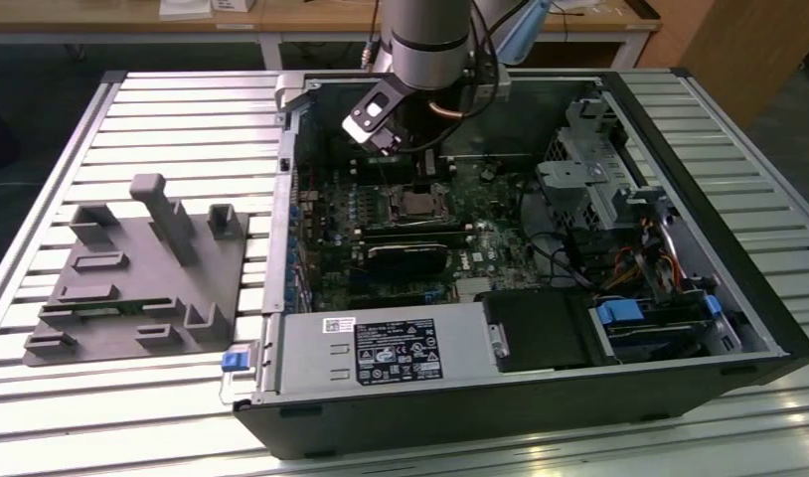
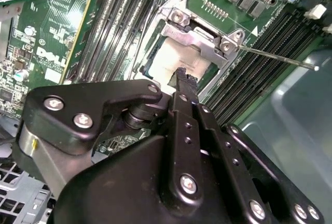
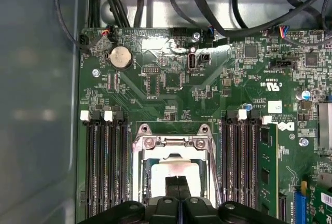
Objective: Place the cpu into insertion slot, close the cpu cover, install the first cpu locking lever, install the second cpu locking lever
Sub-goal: 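Close the cpu cover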
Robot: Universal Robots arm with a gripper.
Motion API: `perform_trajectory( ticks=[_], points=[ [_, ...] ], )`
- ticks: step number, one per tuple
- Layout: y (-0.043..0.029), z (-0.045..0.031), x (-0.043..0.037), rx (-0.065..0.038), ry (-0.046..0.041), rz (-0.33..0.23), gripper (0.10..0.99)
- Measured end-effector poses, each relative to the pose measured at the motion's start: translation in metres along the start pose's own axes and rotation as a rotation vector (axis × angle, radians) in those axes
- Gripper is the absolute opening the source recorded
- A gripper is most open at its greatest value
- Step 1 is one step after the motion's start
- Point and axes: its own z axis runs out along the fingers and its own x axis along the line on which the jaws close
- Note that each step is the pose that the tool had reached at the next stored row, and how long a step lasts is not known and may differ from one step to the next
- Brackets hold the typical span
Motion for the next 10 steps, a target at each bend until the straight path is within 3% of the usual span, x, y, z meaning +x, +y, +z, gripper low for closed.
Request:
perform_trajectory(
  ticks=[5, 10],
  points=[
    [-0.0001, 0.0, 0.0, 0.0, -0.0001, -0.012, 0.106],
    [-0.0001, 0.0003, 0.0, 0.001, 0.0024, -0.092, 0.106]
  ],
)
